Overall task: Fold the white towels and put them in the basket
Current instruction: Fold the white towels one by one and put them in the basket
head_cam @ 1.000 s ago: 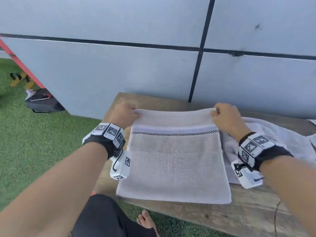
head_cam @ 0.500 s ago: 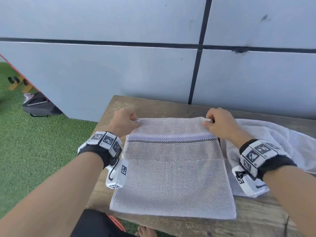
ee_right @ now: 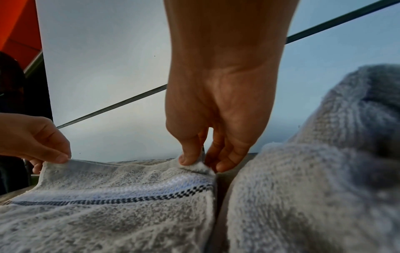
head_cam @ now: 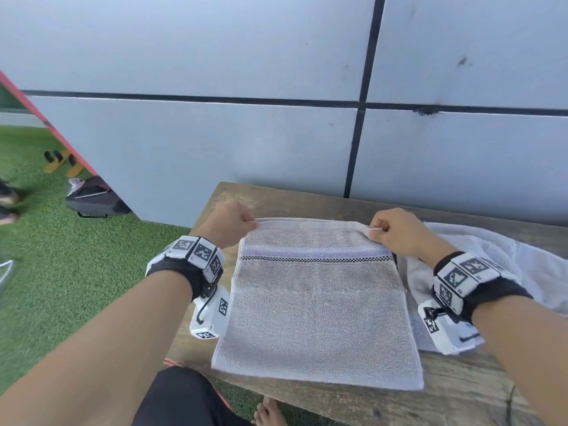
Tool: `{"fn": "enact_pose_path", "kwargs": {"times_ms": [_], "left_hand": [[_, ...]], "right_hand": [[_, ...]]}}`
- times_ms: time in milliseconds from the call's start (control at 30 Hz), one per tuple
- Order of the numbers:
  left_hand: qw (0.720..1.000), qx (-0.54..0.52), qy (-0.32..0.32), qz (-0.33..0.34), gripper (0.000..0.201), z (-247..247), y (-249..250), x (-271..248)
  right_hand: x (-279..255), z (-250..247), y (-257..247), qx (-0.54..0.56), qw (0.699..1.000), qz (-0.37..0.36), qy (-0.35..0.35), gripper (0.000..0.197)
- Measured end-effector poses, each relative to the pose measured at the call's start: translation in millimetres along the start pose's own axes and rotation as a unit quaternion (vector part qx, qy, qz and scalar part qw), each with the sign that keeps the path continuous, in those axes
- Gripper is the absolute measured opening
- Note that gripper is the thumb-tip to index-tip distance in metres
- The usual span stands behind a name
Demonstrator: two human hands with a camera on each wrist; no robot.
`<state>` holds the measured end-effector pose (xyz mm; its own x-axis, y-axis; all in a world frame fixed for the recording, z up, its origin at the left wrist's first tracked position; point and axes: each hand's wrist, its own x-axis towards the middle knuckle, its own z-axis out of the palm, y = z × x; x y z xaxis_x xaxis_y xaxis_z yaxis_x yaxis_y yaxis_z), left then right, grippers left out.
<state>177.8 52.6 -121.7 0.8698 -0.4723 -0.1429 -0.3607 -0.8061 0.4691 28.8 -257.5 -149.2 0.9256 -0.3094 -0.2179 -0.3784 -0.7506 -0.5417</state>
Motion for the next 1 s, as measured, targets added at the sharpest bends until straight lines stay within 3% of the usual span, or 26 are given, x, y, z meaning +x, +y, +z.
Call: {"fn": "enact_pose_path", "kwargs": {"times_ms": [233,600,733,1000], "left_hand": [[0.999,0.043,0.018,0.022,0.028,-8.5,-12.6,-11.0],[0.994,0.072,0.040,0.067,0.019,-36.7,-2.2,-30.5],[0.991,0.076,0.053,0.095,0.019,-56.0,7.8,-51.7],[0.976,0.076,0.114,0.166,0.013,-106.3,40.3,-102.8]], "right_hand": [[-10.6,-1.1,-3.1,0.060,0.995,0.003,0.074,0.022],[-24.4,-24.0,-5.5,0.101,0.983,-0.045,0.145,0.010],[-45.2,-38.3,-13.2,0.076,0.982,-0.073,0.157,0.015],[-104.6,-90.2,-38.8,0.105,0.965,-0.122,0.207,0.007]]}}
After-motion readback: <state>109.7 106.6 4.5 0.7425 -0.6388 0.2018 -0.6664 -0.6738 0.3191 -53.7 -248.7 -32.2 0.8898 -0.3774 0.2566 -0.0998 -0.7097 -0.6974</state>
